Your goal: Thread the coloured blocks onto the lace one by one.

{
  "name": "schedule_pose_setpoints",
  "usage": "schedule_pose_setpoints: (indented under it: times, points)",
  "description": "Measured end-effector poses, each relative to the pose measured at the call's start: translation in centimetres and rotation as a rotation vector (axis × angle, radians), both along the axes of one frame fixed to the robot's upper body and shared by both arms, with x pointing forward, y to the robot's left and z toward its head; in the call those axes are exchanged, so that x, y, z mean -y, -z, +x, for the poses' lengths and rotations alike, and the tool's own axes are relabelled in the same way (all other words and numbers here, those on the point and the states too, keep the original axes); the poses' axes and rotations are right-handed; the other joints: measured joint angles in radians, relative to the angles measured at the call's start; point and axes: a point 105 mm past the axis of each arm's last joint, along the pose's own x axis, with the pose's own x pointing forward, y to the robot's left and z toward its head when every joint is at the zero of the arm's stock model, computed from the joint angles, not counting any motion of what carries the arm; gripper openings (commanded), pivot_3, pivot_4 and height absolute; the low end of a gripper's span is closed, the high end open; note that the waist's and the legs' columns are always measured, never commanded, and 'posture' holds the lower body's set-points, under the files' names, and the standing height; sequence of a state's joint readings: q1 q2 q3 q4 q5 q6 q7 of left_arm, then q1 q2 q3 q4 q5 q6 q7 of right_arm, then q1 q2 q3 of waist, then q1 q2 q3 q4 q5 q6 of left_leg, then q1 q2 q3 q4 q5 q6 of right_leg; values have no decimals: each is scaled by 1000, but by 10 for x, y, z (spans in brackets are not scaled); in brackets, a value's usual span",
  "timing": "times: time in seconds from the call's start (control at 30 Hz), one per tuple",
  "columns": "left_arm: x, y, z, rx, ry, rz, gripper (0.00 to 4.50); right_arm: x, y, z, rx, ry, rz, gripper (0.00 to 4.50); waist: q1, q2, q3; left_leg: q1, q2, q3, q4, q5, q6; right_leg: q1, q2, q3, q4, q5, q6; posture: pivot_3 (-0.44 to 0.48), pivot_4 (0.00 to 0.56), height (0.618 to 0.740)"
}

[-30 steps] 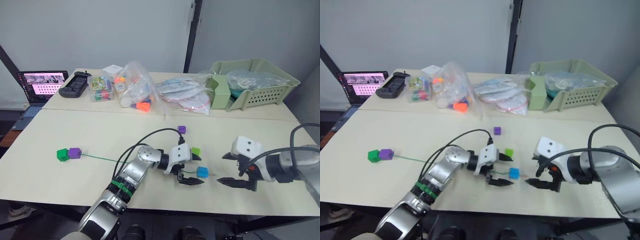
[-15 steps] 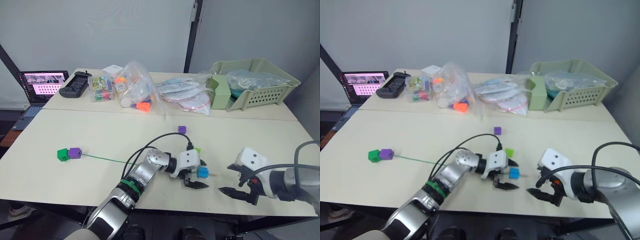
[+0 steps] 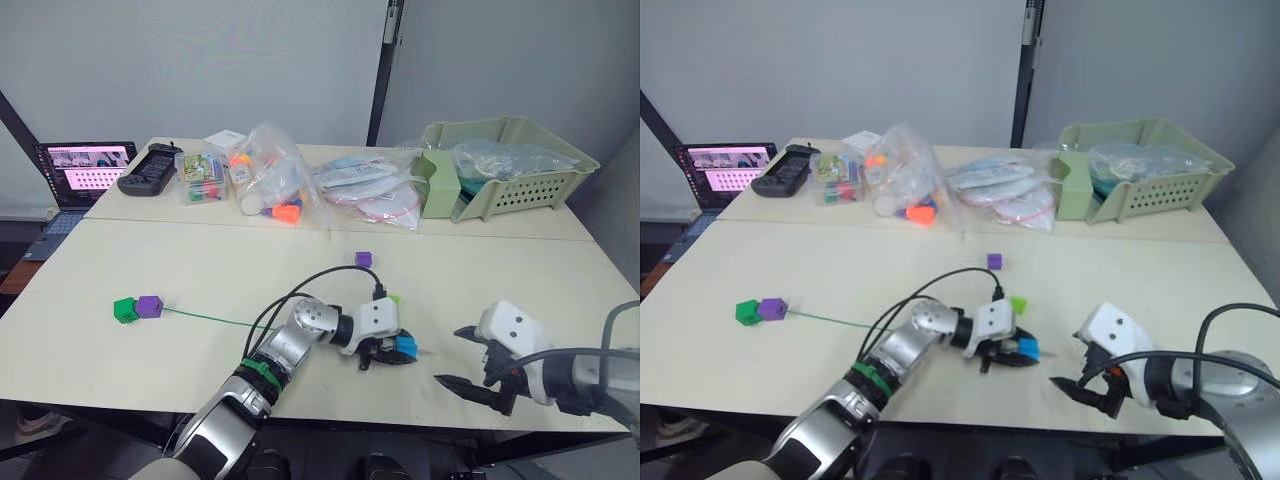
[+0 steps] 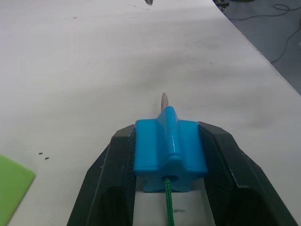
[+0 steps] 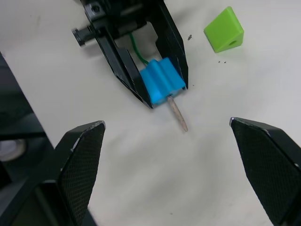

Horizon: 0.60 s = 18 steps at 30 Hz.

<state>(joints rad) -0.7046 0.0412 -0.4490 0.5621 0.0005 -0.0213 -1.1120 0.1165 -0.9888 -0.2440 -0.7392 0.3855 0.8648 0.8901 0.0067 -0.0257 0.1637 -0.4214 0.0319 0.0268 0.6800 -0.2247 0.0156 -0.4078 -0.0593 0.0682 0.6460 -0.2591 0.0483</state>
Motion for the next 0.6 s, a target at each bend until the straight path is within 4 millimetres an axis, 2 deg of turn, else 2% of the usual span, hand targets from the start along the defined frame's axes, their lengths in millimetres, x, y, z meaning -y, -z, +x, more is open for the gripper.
schedule_pose_setpoints:
  times: [0.23, 0.4, 0.6]
  points:
    - [-8, 0, 4, 5, -16, 10, 1398, -1, 20, 36, 37, -144, -130, 4500, -13, 0, 0, 2, 0, 0, 0, 0, 0, 1, 0, 0, 0, 0, 0, 0, 150, 733]
    - [-10, -1, 5, 10, -22, 11, 1398, -11, 27, 48, 43, -215, -153, 4500, -13, 0, 0, 2, 0, 0, 0, 0, 0, 1, 0, 0, 0, 0, 0, 0, 150, 733]
    - [-10, -1, 5, 13, -25, 12, 1398, -18, 34, 51, 21, -245, -140, 2670, -12, 0, 0, 1, 0, 0, 0, 0, 0, 1, 0, 0, 0, 0, 0, 0, 150, 733]
